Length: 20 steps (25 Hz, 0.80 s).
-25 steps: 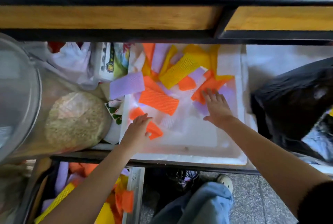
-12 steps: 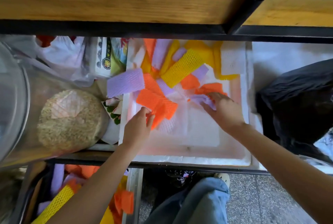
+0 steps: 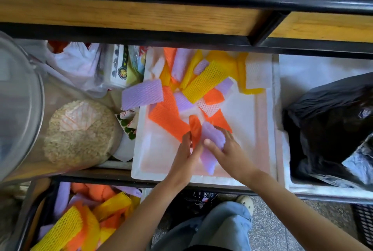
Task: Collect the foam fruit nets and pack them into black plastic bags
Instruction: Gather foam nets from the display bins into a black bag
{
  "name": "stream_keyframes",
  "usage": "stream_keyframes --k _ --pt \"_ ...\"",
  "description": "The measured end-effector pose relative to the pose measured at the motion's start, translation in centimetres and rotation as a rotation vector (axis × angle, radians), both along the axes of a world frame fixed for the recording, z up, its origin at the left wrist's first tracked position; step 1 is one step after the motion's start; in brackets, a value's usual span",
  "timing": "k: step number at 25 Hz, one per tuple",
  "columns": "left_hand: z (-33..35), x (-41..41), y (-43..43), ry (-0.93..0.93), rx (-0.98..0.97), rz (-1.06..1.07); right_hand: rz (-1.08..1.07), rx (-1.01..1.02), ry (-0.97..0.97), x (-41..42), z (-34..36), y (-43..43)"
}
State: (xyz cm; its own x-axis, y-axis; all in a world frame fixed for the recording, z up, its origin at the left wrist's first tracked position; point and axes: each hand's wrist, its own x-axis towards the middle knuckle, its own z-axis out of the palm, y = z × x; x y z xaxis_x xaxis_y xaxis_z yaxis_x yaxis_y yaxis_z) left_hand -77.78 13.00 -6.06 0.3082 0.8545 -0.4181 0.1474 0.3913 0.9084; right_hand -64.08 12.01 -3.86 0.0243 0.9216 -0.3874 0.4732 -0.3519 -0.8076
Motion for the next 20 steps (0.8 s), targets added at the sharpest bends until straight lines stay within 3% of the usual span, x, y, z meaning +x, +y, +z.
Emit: stream_keyframes --k 3,6,8,12,15,20 --pt "-0.4 -1.4 -0.1 0.016 0.092 -0.124 0.121 -0.171 0.249 -0.6 1.6 -0.5" --pt "-1.5 -3.1 -0.7 0.23 0.191 -0.254 0.004 -0.289 0.589 -1.2 2.1 -0.4" --pt "-1.1 -4.0 -1.1 0.284 0.287 -0.263 -0.072 -0.333 0.681 -1.7 1.2 0.1" --pt "-0.7 -6.6 -1.0 0.342 0.395 -0.048 0.085 -0.333 0.573 -2.8 0.7 1.2" --pt "0.0 -8.4 -1.2 0.107 0.226 0.201 0.248 -0.303 0.424 -3.6 0.4 2.9" --pt "0.7 -11.1 -1.8 0.198 0.056 0.487 0.053 -0.004 -0.09 -5.4 -5.3 8.3"
